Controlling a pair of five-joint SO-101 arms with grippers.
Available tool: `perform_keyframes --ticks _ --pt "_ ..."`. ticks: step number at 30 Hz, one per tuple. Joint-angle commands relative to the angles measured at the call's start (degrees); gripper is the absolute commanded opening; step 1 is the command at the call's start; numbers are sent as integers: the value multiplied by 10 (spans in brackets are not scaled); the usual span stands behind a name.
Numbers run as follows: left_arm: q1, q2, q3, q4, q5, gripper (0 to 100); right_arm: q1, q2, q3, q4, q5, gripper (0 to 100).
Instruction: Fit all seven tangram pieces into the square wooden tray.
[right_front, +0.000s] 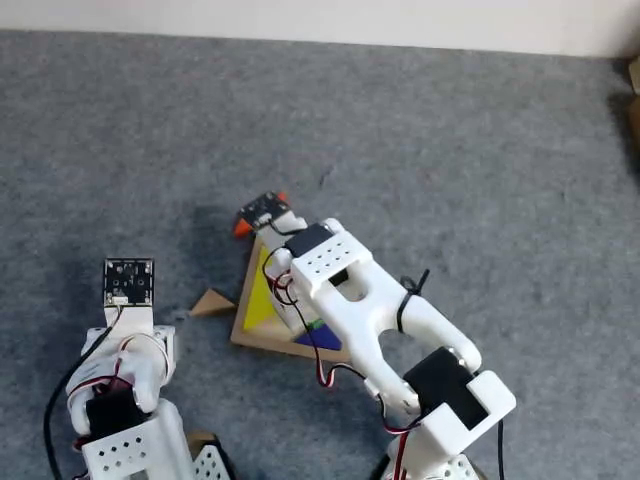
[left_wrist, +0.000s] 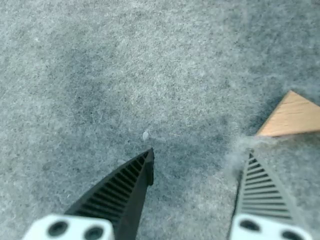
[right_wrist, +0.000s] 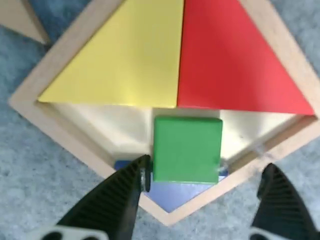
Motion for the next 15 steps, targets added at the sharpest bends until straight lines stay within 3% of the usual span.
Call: perform_keyframes --ticks 1,9,15 --pt "-7 0 -10 -2 -5 270 -8 -7 -37 8 -6 333" --pt "-7 0 -10 -2 -5 270 -4 -15 -38 48 -7 330" --pt "-7 0 -10 -2 -5 270 -4 -86 -36 49 -7 200"
